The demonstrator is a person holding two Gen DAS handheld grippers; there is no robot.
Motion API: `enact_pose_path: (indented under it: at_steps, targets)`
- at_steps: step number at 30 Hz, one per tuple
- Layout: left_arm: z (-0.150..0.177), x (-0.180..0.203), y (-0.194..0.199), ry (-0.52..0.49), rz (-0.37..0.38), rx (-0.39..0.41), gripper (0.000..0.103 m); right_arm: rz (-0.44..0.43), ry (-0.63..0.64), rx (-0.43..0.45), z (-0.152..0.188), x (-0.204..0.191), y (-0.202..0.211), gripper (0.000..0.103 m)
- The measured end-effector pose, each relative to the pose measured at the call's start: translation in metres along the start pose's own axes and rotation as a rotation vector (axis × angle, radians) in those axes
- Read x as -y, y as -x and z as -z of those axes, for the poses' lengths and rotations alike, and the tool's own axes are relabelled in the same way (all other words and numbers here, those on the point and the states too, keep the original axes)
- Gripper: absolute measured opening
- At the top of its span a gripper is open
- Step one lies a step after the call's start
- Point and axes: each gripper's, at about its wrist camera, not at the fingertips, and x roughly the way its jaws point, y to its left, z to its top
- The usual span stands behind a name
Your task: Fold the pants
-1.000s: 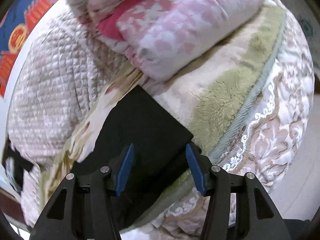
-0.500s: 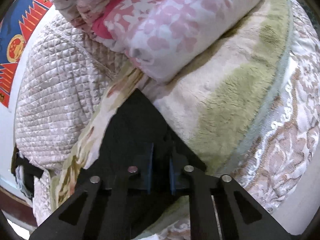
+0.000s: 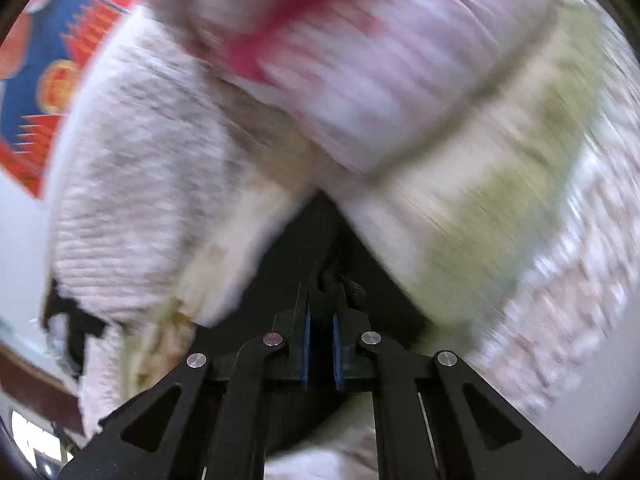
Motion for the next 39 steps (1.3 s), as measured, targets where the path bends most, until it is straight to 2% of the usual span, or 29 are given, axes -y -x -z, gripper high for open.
enact_pose_path:
  at_steps: [3,5,10,11,12,16,18,21,24,25,27,28,30,34,37,39]
  targets:
    - [0.035,-0.02,-0.031,0.051,-0.086,-0.164,0.004,0.031,-0.011,-0.018,0.0,0.003,-0.003,0.008]
    - [0.046,-0.025,-0.04,0.056,-0.107,-0.203,0.005,0.067,0.037,-0.022,-0.002,-0.005,-0.005,0.009]
    - [0.042,-0.019,-0.029,0.026,-0.117,-0.156,0.005,0.124,0.048,-0.032,0.0,-0.004,-0.012,0.013]
    - [0.042,-0.02,-0.028,0.034,-0.12,-0.16,0.008,0.139,0.053,-0.028,0.001,-0.004,-0.011,0.019]
    - [0.042,-0.024,-0.028,0.045,-0.134,-0.166,0.009,0.156,0.056,-0.018,0.001,-0.004,-0.008,0.021]
    - [0.039,-0.037,-0.012,0.094,-0.179,-0.122,0.009,0.254,0.115,0.121,-0.001,-0.008,0.026,0.024]
    - [0.035,-0.035,-0.002,0.088,-0.201,-0.078,0.009,0.245,0.166,0.181,-0.002,-0.021,0.037,0.024]
    - [0.027,-0.016,0.003,0.04,-0.16,-0.032,0.009,0.171,0.31,0.161,0.006,-0.049,0.031,0.026]
    - [0.027,0.007,-0.005,-0.016,-0.08,-0.047,0.01,0.104,0.447,0.05,0.026,-0.073,0.004,0.026]
    - [0.03,0.015,-0.011,-0.039,-0.058,-0.065,0.01,0.11,0.471,0.007,0.031,-0.076,-0.006,0.026]
    - [0.039,0.023,-0.022,-0.061,-0.048,-0.115,0.01,0.192,0.505,-0.123,0.044,-0.072,-0.035,0.026]
    - [0.046,0.024,-0.029,-0.07,-0.056,-0.152,0.01,0.221,0.506,-0.152,0.048,-0.067,-0.042,0.026]
    - [0.057,0.024,-0.04,-0.089,-0.086,-0.209,0.01,0.206,0.504,-0.123,0.047,-0.065,-0.036,0.027]
    - [0.048,0.029,-0.037,-0.106,-0.083,-0.175,0.01,0.197,0.549,-0.047,0.031,-0.081,-0.031,0.027]
    - [0.036,0.042,-0.04,-0.133,-0.074,-0.155,0.01,0.157,0.586,-0.03,0.018,-0.103,-0.048,0.027]
    - [0.026,0.055,-0.048,-0.161,-0.048,-0.139,0.01,0.17,0.628,-0.027,0.009,-0.116,-0.063,0.027]
